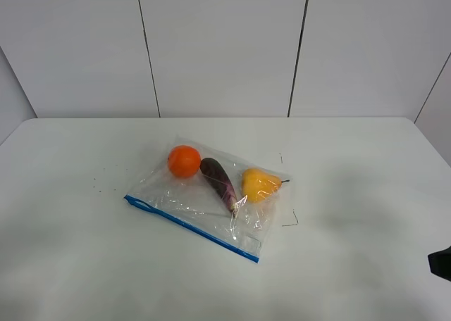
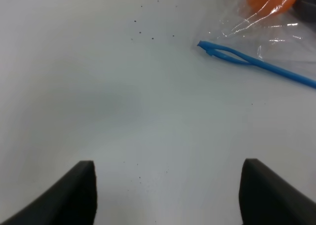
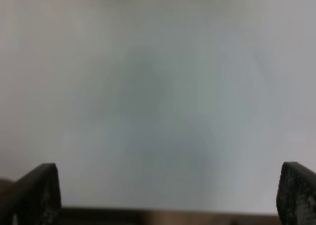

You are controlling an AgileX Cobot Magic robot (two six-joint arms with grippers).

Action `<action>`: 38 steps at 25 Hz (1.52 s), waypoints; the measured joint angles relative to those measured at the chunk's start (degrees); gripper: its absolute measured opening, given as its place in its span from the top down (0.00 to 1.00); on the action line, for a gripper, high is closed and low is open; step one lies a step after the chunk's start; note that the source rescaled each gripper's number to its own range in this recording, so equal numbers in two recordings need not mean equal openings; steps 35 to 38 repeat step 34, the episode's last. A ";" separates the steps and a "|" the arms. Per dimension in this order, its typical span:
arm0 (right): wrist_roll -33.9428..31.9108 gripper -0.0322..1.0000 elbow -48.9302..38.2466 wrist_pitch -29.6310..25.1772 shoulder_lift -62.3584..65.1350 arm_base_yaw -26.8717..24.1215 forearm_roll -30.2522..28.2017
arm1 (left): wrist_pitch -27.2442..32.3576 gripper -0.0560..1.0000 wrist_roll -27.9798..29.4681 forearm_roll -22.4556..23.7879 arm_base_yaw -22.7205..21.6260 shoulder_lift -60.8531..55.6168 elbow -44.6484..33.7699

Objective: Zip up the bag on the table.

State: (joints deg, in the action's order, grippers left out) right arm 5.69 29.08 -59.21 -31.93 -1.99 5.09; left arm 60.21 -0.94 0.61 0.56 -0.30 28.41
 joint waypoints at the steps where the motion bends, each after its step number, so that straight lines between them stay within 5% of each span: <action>1: -0.13 0.00 0.00 0.08 2.68 0.00 -0.25 | 0.00 0.18 0.00 0.00 0.00 0.00 0.00; 23: -0.40 0.00 -0.32 0.08 31.65 1.36 -1.22 | 0.04 0.18 0.00 -0.05 0.00 0.00 0.00; 38: -0.40 0.00 -0.37 0.08 32.10 1.36 -1.36 | 0.04 0.18 0.00 -0.05 0.00 0.00 0.00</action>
